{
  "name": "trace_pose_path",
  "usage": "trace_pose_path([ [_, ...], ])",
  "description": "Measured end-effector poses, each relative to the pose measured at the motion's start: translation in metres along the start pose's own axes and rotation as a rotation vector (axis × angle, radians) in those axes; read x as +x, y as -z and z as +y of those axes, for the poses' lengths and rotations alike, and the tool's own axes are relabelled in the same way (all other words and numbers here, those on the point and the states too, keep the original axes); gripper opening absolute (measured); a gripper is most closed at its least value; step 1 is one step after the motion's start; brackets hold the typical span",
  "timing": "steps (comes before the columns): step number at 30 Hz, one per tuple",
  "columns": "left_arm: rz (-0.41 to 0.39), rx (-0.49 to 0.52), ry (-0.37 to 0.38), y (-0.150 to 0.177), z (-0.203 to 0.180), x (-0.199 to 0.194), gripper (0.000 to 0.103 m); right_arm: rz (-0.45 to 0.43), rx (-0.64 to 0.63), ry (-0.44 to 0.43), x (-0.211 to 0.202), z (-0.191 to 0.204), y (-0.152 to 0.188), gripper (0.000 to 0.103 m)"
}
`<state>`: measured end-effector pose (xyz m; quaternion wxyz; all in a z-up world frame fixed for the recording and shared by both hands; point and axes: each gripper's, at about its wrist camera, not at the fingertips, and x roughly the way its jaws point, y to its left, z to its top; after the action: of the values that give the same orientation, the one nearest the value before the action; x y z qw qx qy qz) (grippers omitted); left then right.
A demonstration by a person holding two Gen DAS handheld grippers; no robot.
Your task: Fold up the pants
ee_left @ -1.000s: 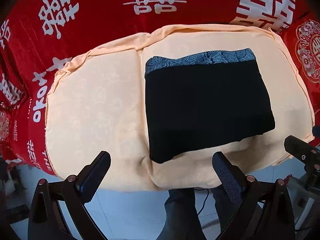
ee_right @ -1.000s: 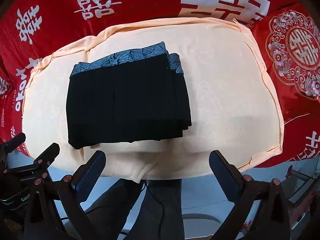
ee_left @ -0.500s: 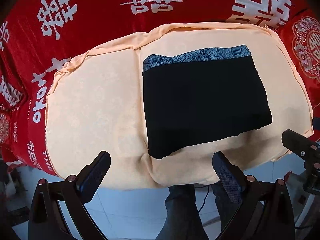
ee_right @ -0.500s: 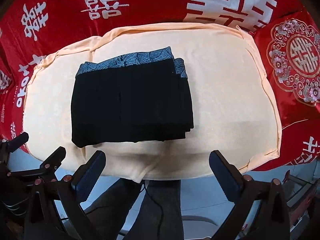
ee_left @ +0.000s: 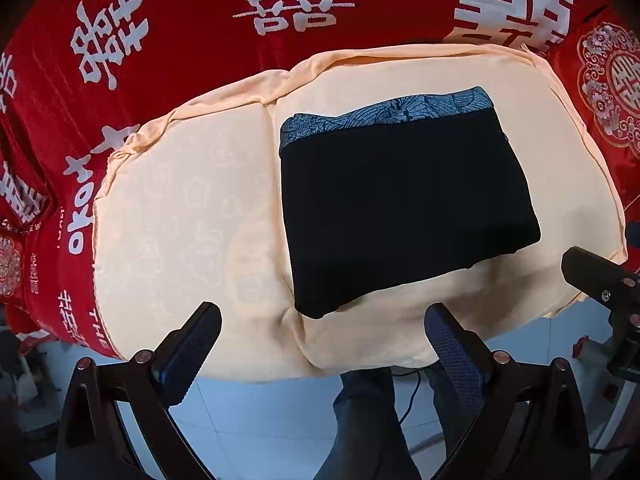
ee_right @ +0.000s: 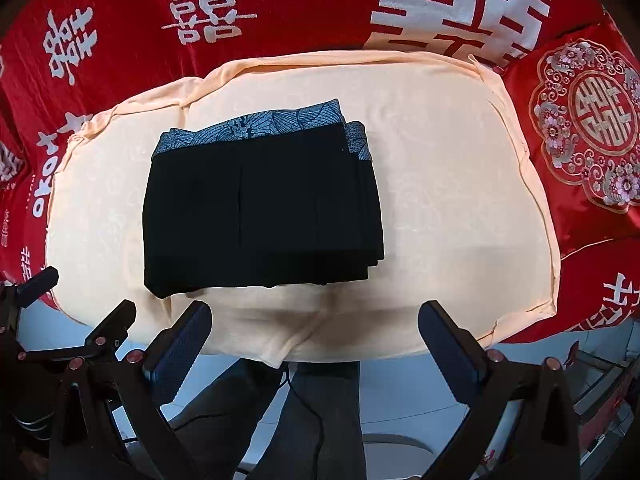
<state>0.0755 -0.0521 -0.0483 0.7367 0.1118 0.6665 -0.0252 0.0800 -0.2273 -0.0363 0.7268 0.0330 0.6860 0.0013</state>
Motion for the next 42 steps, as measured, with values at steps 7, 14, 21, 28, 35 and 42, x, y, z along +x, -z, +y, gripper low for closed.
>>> trace_pose_path([
  [7, -0.001, 0.007, -0.002, 0.0002, -0.0022, -0.0011, 0.102, 0.0, 0.0, -0.002, -0.0003, -0.0003, 0.0003, 0.103],
  [14, 0.0, 0.007, -0.003, 0.0002, -0.0035, -0.0017, 0.102, 0.002, 0.001, -0.001, -0.0001, -0.0007, 0.0015, 0.103],
  [21, 0.011, -0.009, 0.008, -0.0005, -0.001, -0.0005, 0.102, 0.001, 0.004, 0.0, 0.0003, -0.0005, 0.0033, 0.103],
  [28, 0.014, -0.011, 0.016, -0.0012, 0.0001, 0.0, 0.102, 0.001, 0.003, 0.001, 0.0001, -0.0003, 0.0033, 0.103],
  [35, 0.016, -0.014, 0.022, -0.0008, 0.0001, 0.0005, 0.102, 0.005, 0.005, -0.001, 0.0007, 0.0018, 0.0047, 0.103],
  [42, 0.022, -0.011, 0.024, -0.001, -0.0026, 0.0012, 0.102, 0.005, 0.003, 0.0, 0.0013, 0.0035, 0.0038, 0.103],
])
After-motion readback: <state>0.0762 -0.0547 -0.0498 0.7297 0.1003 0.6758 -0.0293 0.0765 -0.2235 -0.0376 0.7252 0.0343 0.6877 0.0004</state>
